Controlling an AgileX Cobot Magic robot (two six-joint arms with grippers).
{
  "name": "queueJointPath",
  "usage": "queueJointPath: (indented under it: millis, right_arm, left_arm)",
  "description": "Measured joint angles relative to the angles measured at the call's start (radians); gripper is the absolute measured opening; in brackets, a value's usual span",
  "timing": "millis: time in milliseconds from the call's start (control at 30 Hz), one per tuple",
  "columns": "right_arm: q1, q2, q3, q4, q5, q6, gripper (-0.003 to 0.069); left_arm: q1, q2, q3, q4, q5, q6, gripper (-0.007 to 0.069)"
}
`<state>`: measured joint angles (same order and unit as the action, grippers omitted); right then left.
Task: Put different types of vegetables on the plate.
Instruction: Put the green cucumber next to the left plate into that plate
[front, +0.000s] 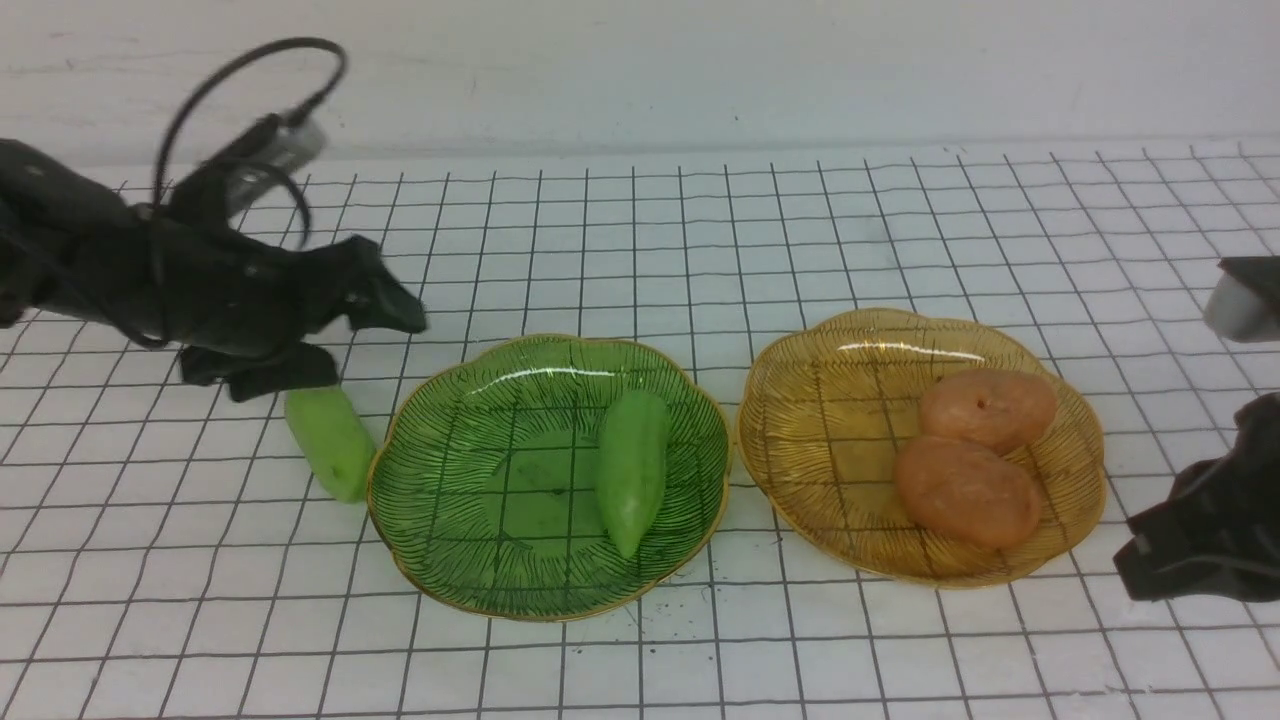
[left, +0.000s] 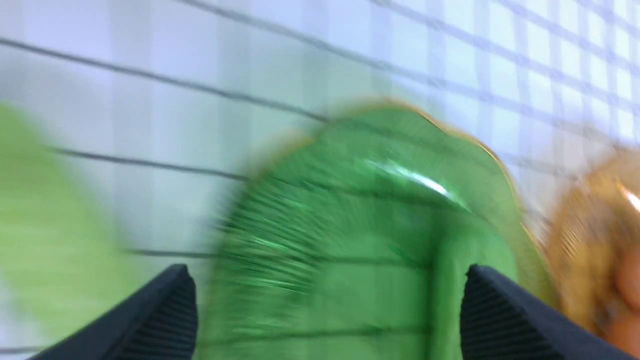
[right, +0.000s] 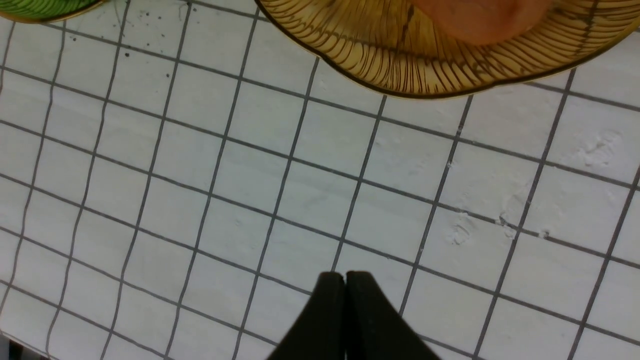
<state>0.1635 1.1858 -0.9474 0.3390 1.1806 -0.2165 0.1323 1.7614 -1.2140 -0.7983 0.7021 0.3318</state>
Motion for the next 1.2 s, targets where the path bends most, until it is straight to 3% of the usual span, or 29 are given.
queueJointPath:
  millis: [167,433,800,900,1067,1200]
  right_arm:
    - [0.0,0.0,0.0,0.0,-0.001,0.0,-0.0014]
    - [0.0,0.0,0.0,0.0,-0.009,0.0,-0.0014]
    - [0.0,0.0,0.0,0.0,-0.012,0.0,-0.0014]
    - [0.0,0.0,0.0,0.0,-0.012,0.0,-0.0014]
    - [0.0,0.0,0.0,0.0,-0.016,-0.001,-0.0014]
    - [0.0,0.0,0.0,0.0,-0.019,-0.014,-0.0014]
  left_arm:
    - [0.102,0.039,0.0,0.027,0.029,-0.07,0.058]
    - [0.093,0.144,0.0,-0.027,0.023,-0.077,0.0483]
    - [0.092,0.244,0.0,-0.162,0.0,-0.041,0.0457]
    - [0.092,0.248,0.0,-0.164,-0.001,-0.016,0.0396]
    - [0.092,0.238,-0.002,-0.125,0.009,0.015,0.0387]
    - [0.107,0.177,-0.002,-0.01,0.047,0.024,0.0387]
